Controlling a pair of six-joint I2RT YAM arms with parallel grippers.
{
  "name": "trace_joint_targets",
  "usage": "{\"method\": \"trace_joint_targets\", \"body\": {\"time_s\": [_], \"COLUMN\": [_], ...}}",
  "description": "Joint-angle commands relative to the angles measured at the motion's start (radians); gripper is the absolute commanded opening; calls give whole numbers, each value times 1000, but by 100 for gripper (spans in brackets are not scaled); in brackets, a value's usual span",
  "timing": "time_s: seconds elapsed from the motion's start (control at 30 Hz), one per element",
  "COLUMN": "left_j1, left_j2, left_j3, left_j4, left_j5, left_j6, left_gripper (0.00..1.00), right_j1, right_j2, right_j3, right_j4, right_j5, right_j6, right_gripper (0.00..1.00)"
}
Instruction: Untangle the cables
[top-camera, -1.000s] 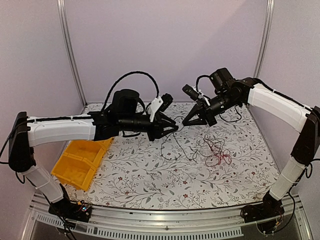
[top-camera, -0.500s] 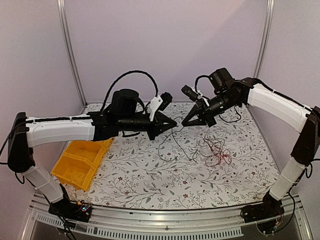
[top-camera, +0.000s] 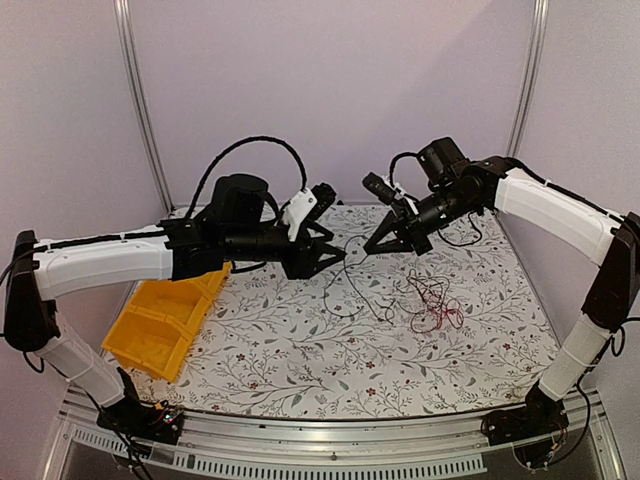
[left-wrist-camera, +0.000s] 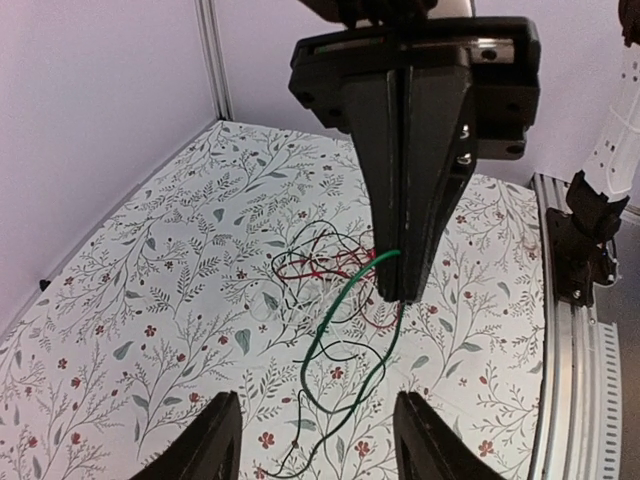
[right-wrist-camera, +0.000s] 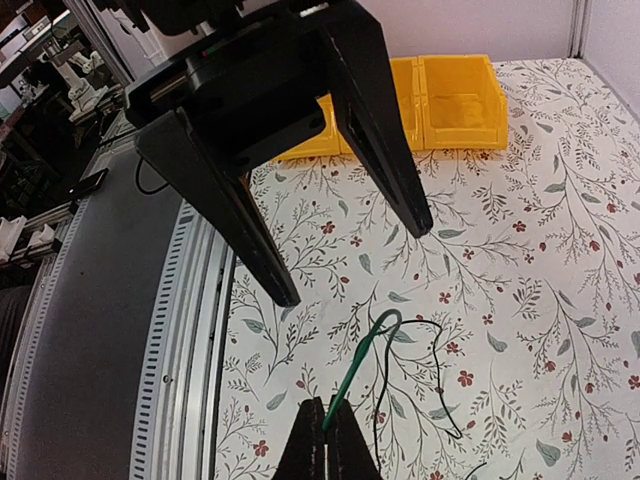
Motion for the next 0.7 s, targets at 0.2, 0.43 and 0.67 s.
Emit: {"method": "trace_joint_targets", "body": {"time_s": [0.2,0.43,0.67], "left_j1": [-12,-10,14], "left_j2": [119,119,-3], "left_j3": [87,91,92], "left_j4": [47,55,-102], "left_j5": [76,77,-78], "left_j6": [25,33,5], "left_gripper": [36,0,0], "right_j1": [8,7,-136], "right_j2": [-13,-15,-86], "right_j3": [4,-6,-91], "right_j4": [-15,-3,58], "right_j5": [-9,6,-23], "right_j6": [-29,-25,5], "right_gripper": [0,1,45]}}
